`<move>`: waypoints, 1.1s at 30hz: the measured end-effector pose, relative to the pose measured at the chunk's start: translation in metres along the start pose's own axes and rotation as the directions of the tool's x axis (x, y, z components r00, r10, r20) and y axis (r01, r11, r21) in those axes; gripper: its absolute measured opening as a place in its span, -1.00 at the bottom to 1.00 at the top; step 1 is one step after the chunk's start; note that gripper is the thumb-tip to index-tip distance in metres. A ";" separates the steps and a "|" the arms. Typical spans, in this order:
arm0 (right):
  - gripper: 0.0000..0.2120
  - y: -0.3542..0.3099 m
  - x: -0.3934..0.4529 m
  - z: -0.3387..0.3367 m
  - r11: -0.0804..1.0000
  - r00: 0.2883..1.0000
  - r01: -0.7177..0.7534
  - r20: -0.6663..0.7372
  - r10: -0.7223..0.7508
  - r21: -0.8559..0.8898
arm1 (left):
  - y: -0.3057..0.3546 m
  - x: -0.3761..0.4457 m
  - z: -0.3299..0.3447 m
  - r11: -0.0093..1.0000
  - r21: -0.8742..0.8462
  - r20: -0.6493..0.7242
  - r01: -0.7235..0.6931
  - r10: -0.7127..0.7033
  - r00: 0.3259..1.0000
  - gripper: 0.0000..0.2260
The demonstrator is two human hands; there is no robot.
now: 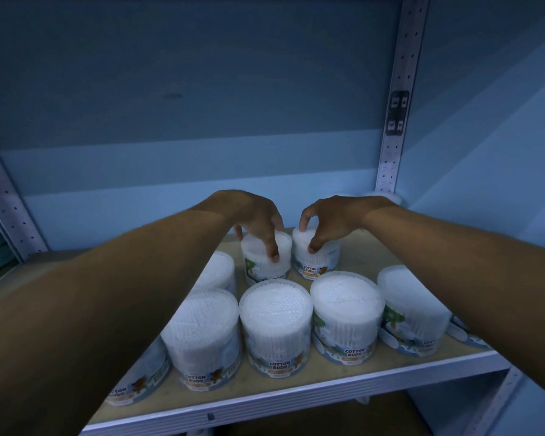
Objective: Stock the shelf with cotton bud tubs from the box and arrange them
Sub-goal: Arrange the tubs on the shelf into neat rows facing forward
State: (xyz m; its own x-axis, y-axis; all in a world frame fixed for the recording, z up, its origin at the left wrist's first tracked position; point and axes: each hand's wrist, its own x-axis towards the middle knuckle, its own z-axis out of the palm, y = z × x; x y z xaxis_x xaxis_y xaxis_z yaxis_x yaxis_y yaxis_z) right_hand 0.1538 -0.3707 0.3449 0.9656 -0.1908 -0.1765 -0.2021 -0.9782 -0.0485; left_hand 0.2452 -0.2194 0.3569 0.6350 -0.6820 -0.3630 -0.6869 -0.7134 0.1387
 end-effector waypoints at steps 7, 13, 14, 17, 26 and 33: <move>-0.50 0.004 0.004 0.002 0.997 0.998 0.064 0.014 -0.065 0.034 | -0.004 0.001 0.001 0.997 0.063 -0.015 -0.041 0.042 0.999 -0.28; -0.47 0.004 0.001 -0.001 0.995 0.999 0.046 -0.002 -0.046 0.085 | -0.004 0.001 0.000 0.999 0.033 -0.033 0.000 0.001 0.999 -0.20; -0.48 0.003 0.002 0.000 0.995 0.999 0.043 -0.012 -0.042 0.088 | -0.004 0.001 0.000 1.000 0.002 -0.040 0.010 -0.010 0.999 -0.20; -0.53 0.003 0.007 0.003 0.996 0.999 0.047 -0.026 -0.045 0.072 | -0.005 0.004 0.003 0.998 -0.057 -0.056 0.030 -0.033 0.998 -0.29; -0.56 -0.002 0.003 0.002 0.998 1.000 0.026 0.011 -0.026 0.060 | -0.010 0.005 0.006 0.998 -0.068 -0.059 0.014 -0.018 0.998 -0.28; -0.56 -0.002 0.004 0.002 0.997 0.999 0.037 0.013 -0.038 0.071 | -0.008 0.006 0.005 0.999 -0.051 -0.051 0.012 -0.014 0.999 -0.33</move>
State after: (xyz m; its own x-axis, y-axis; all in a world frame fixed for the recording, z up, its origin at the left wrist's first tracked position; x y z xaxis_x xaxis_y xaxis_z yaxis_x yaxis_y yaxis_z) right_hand 0.1580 -0.3698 0.3419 0.9703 -0.1523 -0.1877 -0.1774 -0.9762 -0.1249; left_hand 0.2529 -0.2167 0.3487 0.6619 -0.6789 -0.3178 -0.6606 -0.7286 0.1807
